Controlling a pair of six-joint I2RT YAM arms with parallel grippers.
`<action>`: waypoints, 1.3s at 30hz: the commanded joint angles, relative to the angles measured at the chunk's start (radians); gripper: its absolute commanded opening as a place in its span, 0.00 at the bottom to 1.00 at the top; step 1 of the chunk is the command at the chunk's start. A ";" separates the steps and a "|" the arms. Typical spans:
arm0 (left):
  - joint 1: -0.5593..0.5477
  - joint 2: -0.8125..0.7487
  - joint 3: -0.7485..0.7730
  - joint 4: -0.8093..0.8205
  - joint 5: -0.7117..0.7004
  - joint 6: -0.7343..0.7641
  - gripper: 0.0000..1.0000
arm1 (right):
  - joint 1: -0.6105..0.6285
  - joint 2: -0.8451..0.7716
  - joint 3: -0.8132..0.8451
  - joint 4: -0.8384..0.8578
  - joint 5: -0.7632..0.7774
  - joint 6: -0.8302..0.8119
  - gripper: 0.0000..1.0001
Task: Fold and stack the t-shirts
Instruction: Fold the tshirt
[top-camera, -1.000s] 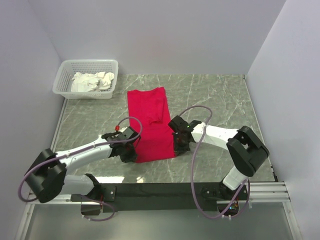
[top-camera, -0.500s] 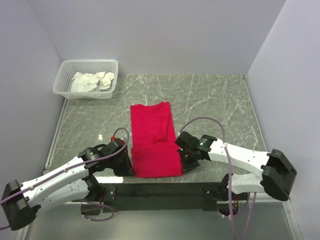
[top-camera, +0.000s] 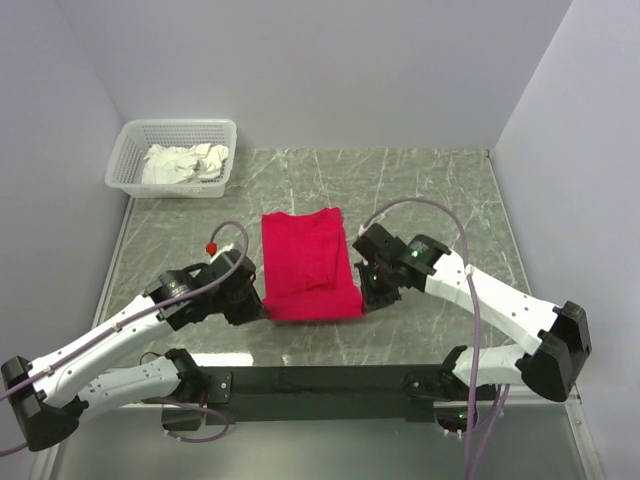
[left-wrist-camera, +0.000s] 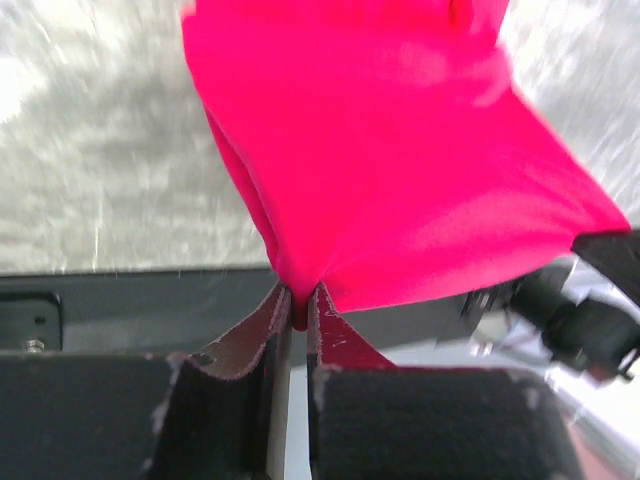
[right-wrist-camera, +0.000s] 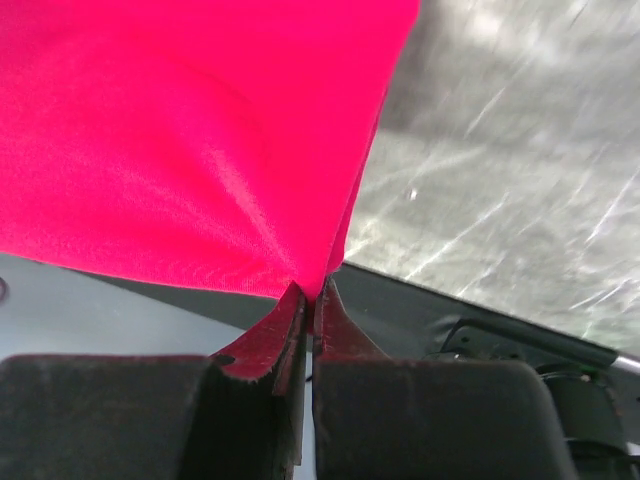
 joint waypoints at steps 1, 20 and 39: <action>0.027 0.037 0.100 -0.071 -0.167 0.017 0.01 | -0.057 0.048 0.112 -0.103 0.065 -0.093 0.00; 0.380 0.290 0.180 0.219 -0.100 0.320 0.01 | -0.240 0.358 0.501 -0.100 0.045 -0.265 0.00; 0.541 0.617 0.244 0.460 -0.018 0.439 0.01 | -0.366 0.718 0.732 -0.028 0.027 -0.336 0.00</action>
